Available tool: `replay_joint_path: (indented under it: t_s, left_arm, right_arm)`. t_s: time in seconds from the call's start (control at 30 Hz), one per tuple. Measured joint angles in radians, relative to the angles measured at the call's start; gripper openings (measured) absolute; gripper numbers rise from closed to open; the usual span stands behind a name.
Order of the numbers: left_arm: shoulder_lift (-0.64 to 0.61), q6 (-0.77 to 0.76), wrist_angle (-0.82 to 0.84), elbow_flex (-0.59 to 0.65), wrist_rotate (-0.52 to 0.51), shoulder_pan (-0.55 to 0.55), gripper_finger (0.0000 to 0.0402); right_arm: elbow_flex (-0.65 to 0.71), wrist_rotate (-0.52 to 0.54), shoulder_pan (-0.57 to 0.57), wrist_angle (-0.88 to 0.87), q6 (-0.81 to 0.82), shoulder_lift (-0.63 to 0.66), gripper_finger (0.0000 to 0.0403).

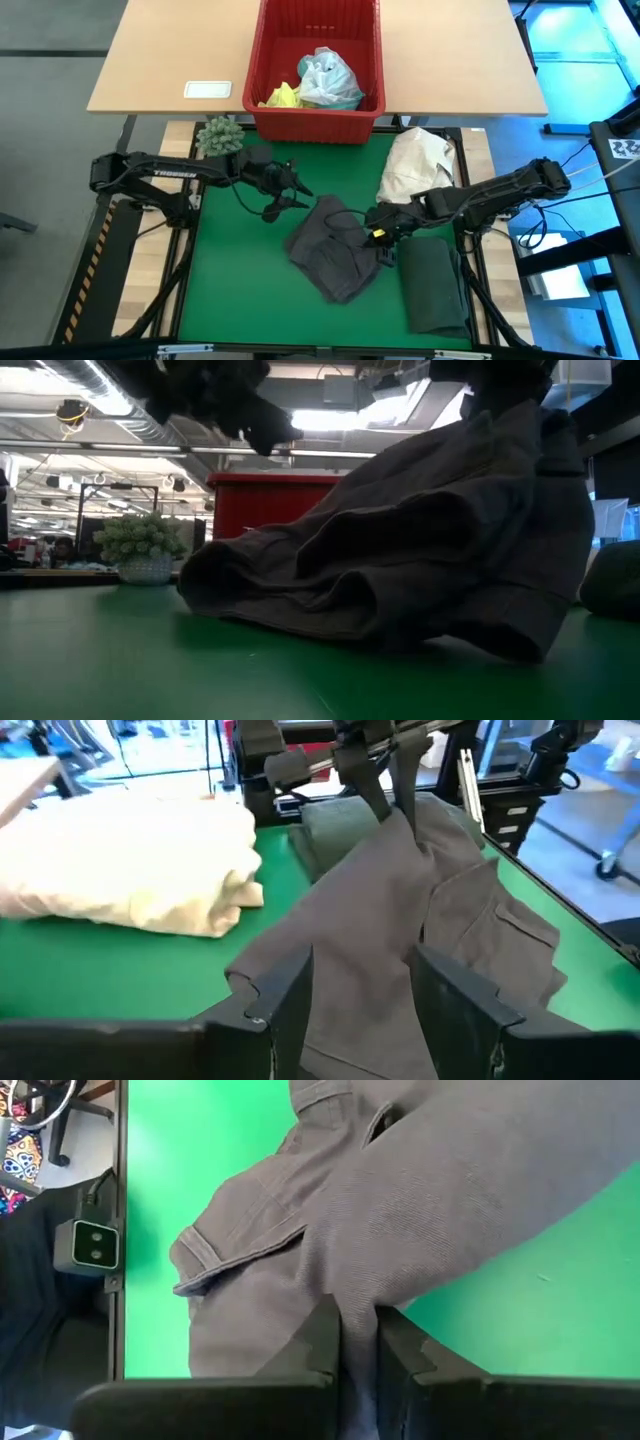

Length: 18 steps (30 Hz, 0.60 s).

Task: Fold Laundry from Bin
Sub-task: Fold the gray short

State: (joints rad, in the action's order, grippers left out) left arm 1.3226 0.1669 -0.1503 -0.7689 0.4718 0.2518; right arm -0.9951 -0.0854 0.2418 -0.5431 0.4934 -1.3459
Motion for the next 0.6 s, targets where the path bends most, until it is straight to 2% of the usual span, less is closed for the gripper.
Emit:
replay_joint_path:
  t_s: [0.1, 0.3, 0.47, 0.6]
  left_arm:
    - [0.05, 0.001, -0.006, 0.0, 0.059, 0.036, 0.0169]
    - [0.123, 0.006, -0.097, -0.006, 0.112, 0.076, 0.0191]
    - [0.173, 0.055, -0.085, -0.057, 0.116, 0.114, 0.0202]
    - [0.226, 0.109, 0.004, -0.099, 0.13, 0.158, 0.0204]
  right_arm:
    - [0.0, 0.039, 0.0, 0.001, 0.001, -0.007, 0.0023]
    - [0.0, 0.111, -0.023, 0.007, -0.007, -0.039, 0.0023]
    - [0.0, 0.149, -0.067, 0.032, -0.1, -0.092, 0.0023]
    - [0.0, 0.155, -0.111, 0.055, -0.217, -0.134, 0.0023]
